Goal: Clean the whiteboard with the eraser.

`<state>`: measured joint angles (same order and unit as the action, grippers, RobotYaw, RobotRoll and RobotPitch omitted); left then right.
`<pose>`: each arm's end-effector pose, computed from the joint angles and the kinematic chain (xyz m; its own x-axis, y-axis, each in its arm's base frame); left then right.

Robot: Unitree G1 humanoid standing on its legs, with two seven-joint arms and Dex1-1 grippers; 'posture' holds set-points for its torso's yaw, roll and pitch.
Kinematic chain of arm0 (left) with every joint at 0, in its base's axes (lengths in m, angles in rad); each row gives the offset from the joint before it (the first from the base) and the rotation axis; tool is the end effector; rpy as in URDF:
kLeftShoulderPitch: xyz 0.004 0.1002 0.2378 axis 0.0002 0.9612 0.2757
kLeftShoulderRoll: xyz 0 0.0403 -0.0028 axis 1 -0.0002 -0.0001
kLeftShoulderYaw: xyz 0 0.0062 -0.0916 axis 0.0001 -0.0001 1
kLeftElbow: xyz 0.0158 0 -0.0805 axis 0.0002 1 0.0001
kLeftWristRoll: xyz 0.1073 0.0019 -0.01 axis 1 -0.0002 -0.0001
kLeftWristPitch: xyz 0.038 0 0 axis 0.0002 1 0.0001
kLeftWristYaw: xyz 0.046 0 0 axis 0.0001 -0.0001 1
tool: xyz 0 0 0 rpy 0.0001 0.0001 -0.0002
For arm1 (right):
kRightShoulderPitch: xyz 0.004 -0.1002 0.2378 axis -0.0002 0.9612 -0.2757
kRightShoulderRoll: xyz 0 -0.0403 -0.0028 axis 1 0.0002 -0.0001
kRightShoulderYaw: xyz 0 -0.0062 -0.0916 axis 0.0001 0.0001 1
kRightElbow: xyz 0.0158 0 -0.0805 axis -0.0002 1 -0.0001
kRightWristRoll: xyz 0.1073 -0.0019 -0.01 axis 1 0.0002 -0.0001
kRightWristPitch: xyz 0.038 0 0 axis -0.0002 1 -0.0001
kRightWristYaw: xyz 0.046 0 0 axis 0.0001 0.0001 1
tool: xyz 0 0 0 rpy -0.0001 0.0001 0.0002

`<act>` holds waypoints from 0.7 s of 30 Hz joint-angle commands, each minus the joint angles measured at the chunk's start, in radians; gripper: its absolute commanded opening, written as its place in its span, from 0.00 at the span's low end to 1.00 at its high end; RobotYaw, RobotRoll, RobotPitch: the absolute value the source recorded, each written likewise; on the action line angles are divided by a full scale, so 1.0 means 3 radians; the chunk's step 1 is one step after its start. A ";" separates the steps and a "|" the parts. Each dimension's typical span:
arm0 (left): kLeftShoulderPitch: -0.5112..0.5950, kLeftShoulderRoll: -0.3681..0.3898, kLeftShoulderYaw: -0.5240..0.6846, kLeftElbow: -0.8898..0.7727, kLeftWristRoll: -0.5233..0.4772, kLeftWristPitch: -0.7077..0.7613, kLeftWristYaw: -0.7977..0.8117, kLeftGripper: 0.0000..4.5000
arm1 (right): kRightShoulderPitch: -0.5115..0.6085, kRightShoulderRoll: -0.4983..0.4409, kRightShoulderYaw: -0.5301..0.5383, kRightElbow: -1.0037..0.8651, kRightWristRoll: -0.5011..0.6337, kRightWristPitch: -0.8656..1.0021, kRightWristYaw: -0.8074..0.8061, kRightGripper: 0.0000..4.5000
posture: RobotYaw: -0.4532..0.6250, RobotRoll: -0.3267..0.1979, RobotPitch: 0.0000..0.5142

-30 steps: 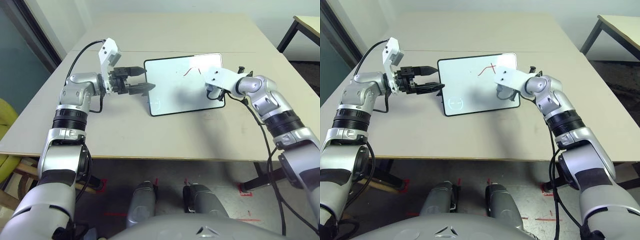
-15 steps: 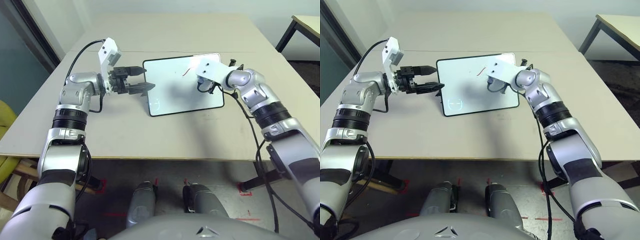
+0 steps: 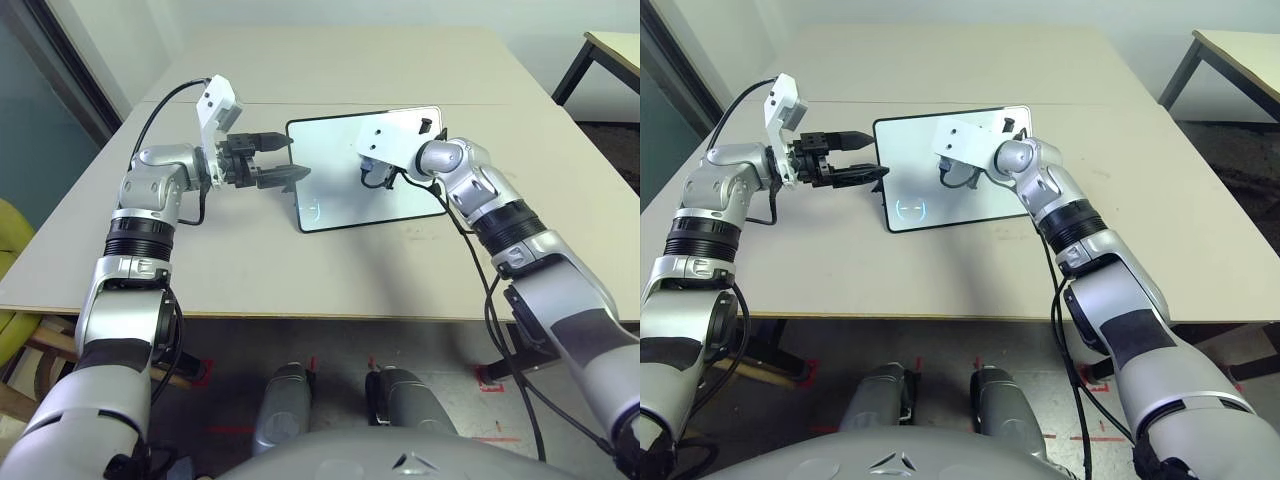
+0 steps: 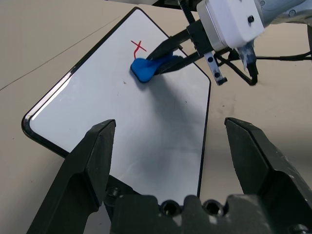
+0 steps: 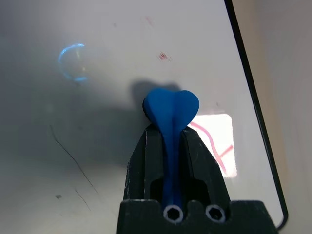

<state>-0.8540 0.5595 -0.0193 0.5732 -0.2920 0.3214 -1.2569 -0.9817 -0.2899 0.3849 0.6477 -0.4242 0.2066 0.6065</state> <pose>0.3338 0.2359 0.2006 0.4163 -0.8905 -0.1835 0.9090 0.4118 0.0639 0.3485 -0.1091 0.1849 0.7814 0.4650 -0.4161 -0.5891 0.3300 -0.7376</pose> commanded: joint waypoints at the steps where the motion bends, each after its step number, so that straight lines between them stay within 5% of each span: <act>1: -0.0039 0.0005 -0.0002 0.0018 0.0024 -0.0005 0.0005 1.00 | 0.0013 0.0041 0.0078 -0.0002 -0.0028 -0.0003 0.0045 0.05 | 0.57 0.62 0.05; 21: -0.0059 -0.0004 -0.0015 0.0063 0.0037 -0.0025 -0.0009 1.00 | -0.0026 -0.0553 -0.0096 0.0352 -0.0017 -0.0178 -0.0041 0.05 | 0.56 0.62 0.07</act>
<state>-0.8544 0.5593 -0.0194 0.5736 -0.2919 0.3213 -1.2571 -0.9849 -0.4374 0.3762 0.7162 -0.4266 0.1437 0.6013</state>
